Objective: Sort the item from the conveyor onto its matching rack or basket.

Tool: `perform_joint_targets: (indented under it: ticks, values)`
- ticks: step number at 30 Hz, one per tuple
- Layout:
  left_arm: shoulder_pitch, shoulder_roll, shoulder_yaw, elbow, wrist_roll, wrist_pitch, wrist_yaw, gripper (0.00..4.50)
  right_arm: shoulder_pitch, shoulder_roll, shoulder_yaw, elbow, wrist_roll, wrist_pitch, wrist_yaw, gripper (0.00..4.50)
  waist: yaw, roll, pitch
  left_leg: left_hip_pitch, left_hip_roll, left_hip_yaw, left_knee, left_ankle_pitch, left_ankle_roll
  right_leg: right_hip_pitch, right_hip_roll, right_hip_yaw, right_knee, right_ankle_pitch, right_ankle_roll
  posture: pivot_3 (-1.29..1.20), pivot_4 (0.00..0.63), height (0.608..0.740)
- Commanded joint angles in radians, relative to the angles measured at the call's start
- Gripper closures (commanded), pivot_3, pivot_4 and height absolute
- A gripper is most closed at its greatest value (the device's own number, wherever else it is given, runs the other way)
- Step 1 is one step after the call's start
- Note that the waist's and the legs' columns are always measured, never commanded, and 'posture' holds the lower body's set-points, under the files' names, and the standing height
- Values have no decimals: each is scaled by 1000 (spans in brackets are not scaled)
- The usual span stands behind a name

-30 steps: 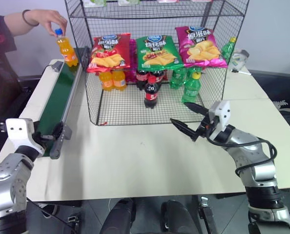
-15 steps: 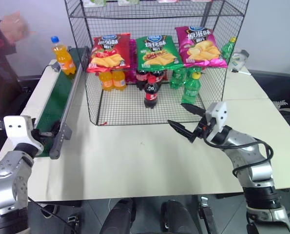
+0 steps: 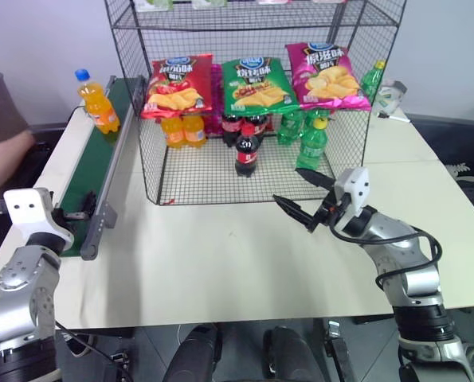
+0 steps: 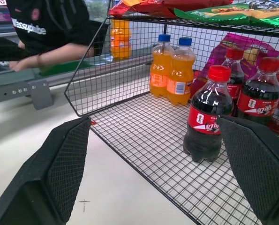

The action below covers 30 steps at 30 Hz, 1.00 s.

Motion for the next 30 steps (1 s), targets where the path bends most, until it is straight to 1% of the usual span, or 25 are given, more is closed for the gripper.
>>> perform_joint_targets:
  ticks: [1, 6, 10, 15, 20, 30]
  values:
    - [-22, 7, 16, -15, 22, -36, 23, 55, -24, 12, 0, -12, 1, -15, -10, 0, 0, 0, 0, 0, 0, 0, 0, 0, 0, 0, 0, 0, 0, 0, 0, 0, 150, 740]
    - [-37, 6, 16, 5, 35, -57, 36, 55, -26, 11, 2, -28, 6, -1, -17, 0, -1, 0, 0, 0, 0, 0, 0, 0, 0, 0, 0, 0, 0, 0, 0, 0, 150, 740]
    - [-56, -1, 13, 28, 43, -80, 41, 55, -7, -7, 17, -98, 80, 89, 30, 0, -1, 0, 0, 0, 0, 0, 0, 0, 0, 0, 0, 0, 0, 0, 0, 0, 150, 740]
    - [-65, -7, 18, 42, 49, -106, 44, 55, 6, -14, 29, -143, 113, 135, 56, 0, 0, 0, 0, 0, 0, 0, 1, 0, 0, 0, 0, 0, 0, 0, 0, 0, 150, 740]
    - [-67, -10, 24, 55, 49, -129, 52, 55, 10, -5, 47, -162, 111, 152, 51, 0, -1, 0, 0, 0, 0, 0, 1, 0, 0, 0, 0, 0, 0, 0, 0, 0, 150, 740]
    - [-73, -1, 32, 76, 41, -154, 44, 55, -19, -6, 43, -183, 114, 188, 29, 0, -1, 0, 0, 0, 0, 0, 1, 0, 0, 0, 0, 0, 0, 0, 0, 0, 150, 740]
